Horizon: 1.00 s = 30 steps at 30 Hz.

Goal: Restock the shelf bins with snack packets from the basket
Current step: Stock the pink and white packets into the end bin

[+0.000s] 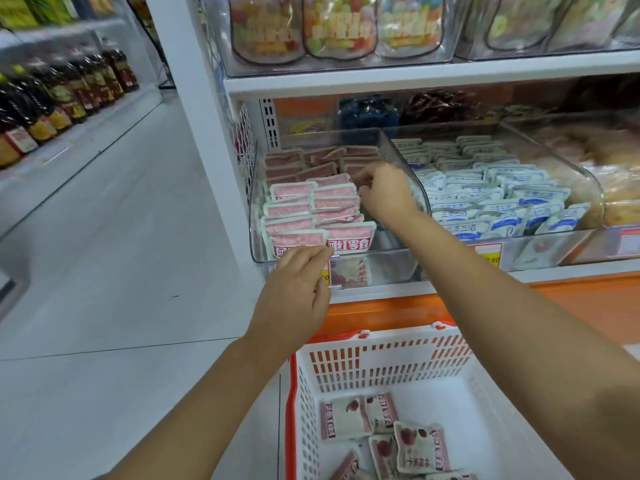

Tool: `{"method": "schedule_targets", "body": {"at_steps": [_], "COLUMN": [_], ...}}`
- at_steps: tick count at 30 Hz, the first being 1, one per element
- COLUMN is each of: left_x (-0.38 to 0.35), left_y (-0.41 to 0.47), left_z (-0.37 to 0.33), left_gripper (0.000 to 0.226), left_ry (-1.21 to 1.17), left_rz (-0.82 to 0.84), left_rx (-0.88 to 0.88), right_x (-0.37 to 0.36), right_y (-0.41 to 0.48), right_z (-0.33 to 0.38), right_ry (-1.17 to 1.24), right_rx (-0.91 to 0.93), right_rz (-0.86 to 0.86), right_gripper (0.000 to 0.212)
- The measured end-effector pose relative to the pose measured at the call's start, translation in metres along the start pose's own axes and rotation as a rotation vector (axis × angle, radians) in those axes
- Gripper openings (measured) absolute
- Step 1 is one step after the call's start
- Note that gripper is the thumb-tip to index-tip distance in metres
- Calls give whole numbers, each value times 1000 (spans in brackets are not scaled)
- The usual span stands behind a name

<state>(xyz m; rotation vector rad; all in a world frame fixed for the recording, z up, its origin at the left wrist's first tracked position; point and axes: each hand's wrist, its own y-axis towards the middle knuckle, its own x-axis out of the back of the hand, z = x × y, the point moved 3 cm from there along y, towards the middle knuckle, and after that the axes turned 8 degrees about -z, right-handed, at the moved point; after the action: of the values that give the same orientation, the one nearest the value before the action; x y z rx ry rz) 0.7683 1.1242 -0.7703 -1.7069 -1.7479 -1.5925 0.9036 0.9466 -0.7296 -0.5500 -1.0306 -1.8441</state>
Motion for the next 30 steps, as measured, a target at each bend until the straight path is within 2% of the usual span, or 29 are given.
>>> {"method": "schedule_targets", "body": {"at_steps": [3, 6, 9, 11, 13, 15, 17, 21, 22, 24, 26, 30], "left_x": [-3, -13, -33, -52, -70, -81, -87, -94, -98, -109, -119, -125], "left_y": [-12, -30, -51, -69, -88, -107, -123, -139, -144, -155, -166, -168], "left_z": [-6, -13, -10, -2, 9, 19, 31, 47, 47, 44, 41, 44], "left_gripper": [44, 33, 34, 37, 34, 31, 31, 29, 30, 34, 40, 40], "left_ry": [-29, -96, -93, -34, 52, 99, 122, 170, 150, 121, 132, 171], "left_rz": [-56, -57, 135, 325, 483, 604, 713, 734, 729, 719, 650, 547], "left_rx": [-74, -187, -189, -114, -55, -26, 11, -8, -7, -29, -75, -64], "right_x": [28, 53, 53, 37, 14, -7, -24, -36, -35, -33, -32, -38], "right_y": [-43, -100, -152, -180, -204, -229, -256, -321, -337, -363, -373, -372], "right_z": [1, -5, -25, -52, -90, -131, -173, -241, -253, -271, -278, -283], "right_ry": [64, 76, 8, -85, -205, -340, -350, -347, -362, -391, -383, -277], "right_rx": [119, 302, 415, 435, 327, 109, -119, -517, -601, -746, -845, -1035], "right_rz": [-102, -277, -293, -181, 65, 374, 585, 930, 987, 1093, 1152, 1110], "right_gripper": [19, 29, 37, 42, 43, 37, 31, 24, 27, 48, 52, 53]}}
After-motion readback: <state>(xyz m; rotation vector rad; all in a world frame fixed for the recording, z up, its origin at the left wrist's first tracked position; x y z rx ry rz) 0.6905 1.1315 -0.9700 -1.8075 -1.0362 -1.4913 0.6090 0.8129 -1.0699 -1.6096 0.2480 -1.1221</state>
